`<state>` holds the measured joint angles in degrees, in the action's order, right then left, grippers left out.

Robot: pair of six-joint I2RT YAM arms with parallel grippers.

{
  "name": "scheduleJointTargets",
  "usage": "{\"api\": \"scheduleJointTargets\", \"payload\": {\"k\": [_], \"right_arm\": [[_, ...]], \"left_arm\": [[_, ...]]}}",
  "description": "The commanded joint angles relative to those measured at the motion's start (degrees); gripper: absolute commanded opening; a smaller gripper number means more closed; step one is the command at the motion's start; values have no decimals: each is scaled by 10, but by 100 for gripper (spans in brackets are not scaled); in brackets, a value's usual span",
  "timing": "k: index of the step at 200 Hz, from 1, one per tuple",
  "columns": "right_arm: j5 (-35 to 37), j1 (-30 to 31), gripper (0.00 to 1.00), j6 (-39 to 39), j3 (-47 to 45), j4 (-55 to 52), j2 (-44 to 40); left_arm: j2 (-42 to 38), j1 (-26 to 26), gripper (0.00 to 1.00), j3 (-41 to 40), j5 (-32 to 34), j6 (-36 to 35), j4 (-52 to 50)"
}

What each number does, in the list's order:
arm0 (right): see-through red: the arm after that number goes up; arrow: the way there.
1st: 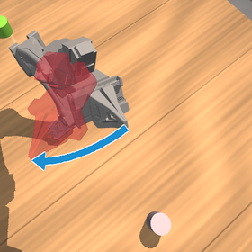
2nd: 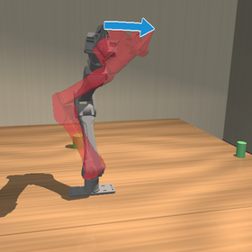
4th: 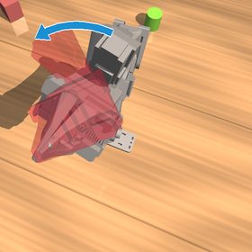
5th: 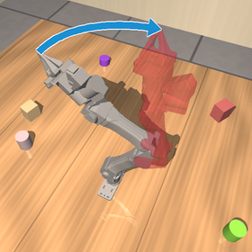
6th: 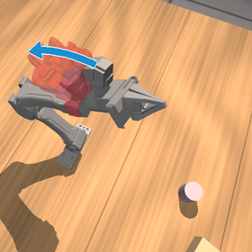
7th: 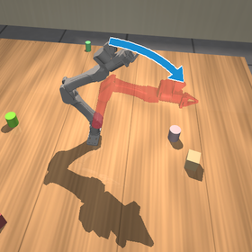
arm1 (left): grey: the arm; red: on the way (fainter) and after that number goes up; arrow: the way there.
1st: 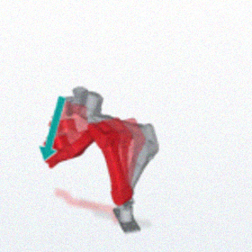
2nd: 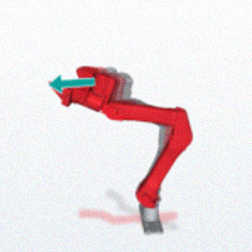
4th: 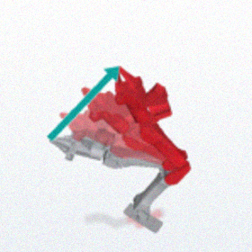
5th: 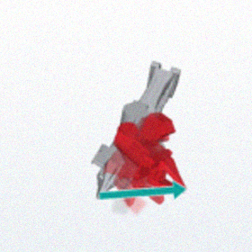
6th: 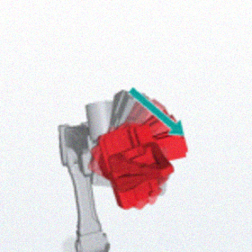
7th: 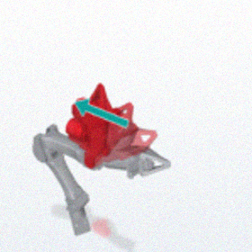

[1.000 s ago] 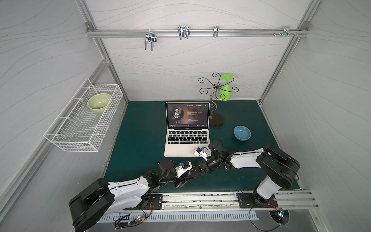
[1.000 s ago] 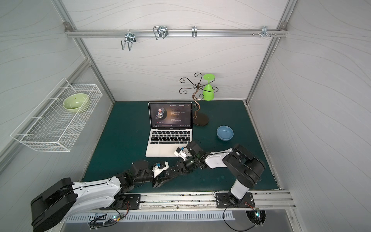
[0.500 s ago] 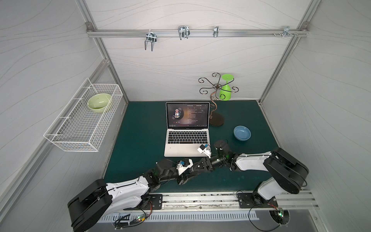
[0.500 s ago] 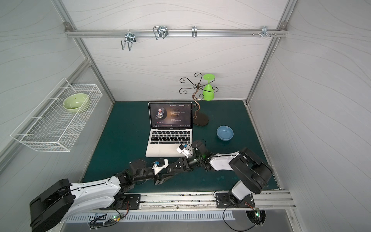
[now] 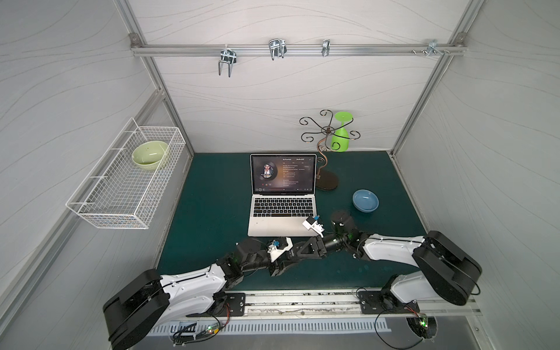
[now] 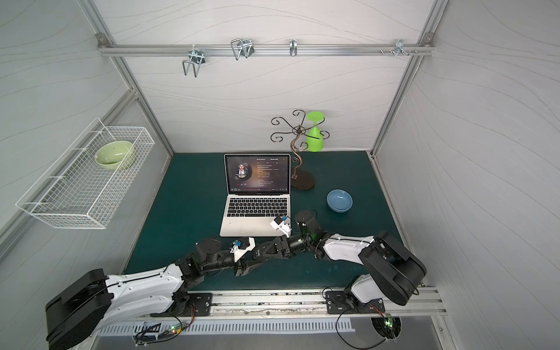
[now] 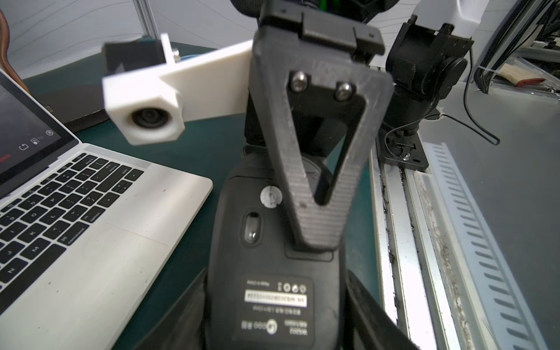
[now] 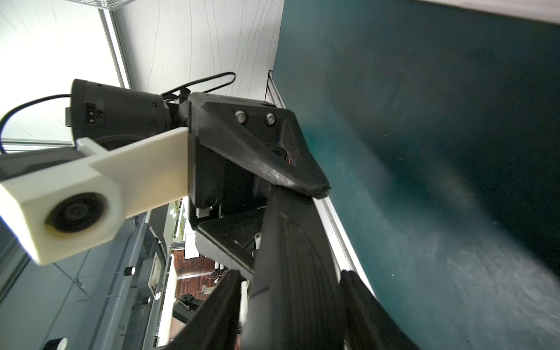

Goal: Remove the wireless mouse receiver from the laptop
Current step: Place the mouse at the center of the board.

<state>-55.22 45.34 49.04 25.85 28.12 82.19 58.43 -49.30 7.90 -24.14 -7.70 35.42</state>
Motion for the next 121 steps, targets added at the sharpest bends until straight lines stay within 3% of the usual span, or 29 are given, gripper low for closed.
{"api": "scheduleJointTargets", "payload": {"k": [1, 27, 32, 35, 37, 58, 89, 115, 121], "right_arm": [[-5, 5, 47, 3, 3, 11, 6], [20, 2, 35, -23, 11, -33, -20], [31, 2, 35, -39, 17, -63, -30], [39, 2, 35, -49, 20, -76, -37], [42, 2, 35, -55, 23, -87, -42], [99, -5, 35, -121, 45, -190, -92], [291, -14, 36, -287, 109, -417, -161], [479, -14, 36, -427, 128, -484, -198], [526, -16, 36, -428, 128, -476, -204]], "left_arm": [[-7, -2, 12, 27, -10, 1, 28], [-12, -2, 58, 26, -1, 12, 27], [-13, -2, 75, 25, 2, 14, 27], [-14, -2, 94, 25, 4, 15, 26], [-15, -2, 98, 25, 6, 15, 26], [-29, -2, 100, 28, 23, 29, 10], [-87, -2, 100, 44, 59, 75, -66], [-181, -1, 100, 50, 218, 189, -166], [-203, -1, 100, 49, 263, 216, -193]]}}
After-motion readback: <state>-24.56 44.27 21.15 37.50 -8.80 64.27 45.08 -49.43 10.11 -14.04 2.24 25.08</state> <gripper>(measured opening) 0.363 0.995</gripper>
